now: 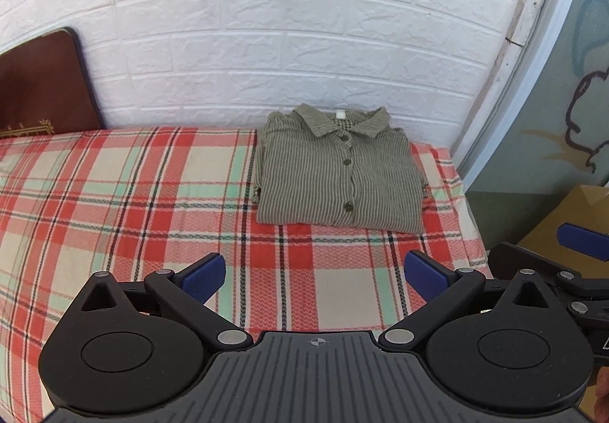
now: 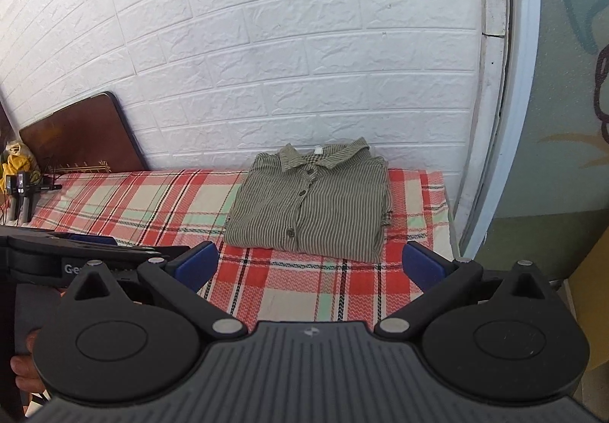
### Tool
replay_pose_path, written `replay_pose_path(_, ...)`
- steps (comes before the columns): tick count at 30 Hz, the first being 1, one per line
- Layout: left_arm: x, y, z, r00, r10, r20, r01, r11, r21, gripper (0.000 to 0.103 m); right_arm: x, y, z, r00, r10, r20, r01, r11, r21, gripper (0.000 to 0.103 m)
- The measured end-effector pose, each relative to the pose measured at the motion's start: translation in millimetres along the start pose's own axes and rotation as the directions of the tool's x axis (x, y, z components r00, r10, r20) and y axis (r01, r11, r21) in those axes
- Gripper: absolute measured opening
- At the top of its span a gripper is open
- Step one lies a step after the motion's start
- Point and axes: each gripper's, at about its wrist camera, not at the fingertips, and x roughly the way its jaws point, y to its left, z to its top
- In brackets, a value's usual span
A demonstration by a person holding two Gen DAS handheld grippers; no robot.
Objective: Fold clothes
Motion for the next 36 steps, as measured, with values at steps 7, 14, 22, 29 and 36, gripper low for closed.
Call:
replay_pose_path(7,18.4,-0.9,12.2,1.000,-0.015,-0.025,0.015,1.000,0.000,0.103,11.3,-3.7,6.8,0.999,-0.033,-0.006,0.033,0.999,0.002,0.102)
replay_pose_path(14,39.0,6.3,21.1,0.998,-0.018,-0.052,0.018,1.000,0.004,0.103,29.9,-3.5,12.0,0.998,-0.049,-0.033,0.050,0.999,0.003,0.102)
replay_pose_path(22,62.2,7.9,23.9,0.996,-0.016,-0.092,0.016,1.000,0.002,0.103,54.3,-7.2,16.5,0.994,-0.066,-0.083,0.065,0.998,-0.011,0.102)
replay_pose_path(29,75.3,5.8,25.3,0.994,-0.025,-0.111,0.024,1.000,-0.003,0.103,63.1,-12.2,19.6,0.992,-0.082,-0.100,0.080,0.997,-0.024,0.102)
replay_pose_path(36,81.4,5.7,26.8,0.992,-0.020,-0.125,0.019,1.000,-0.006,0.103,70.1,-15.9,20.7,0.990,-0.083,-0.113,0.080,0.996,-0.030,0.102)
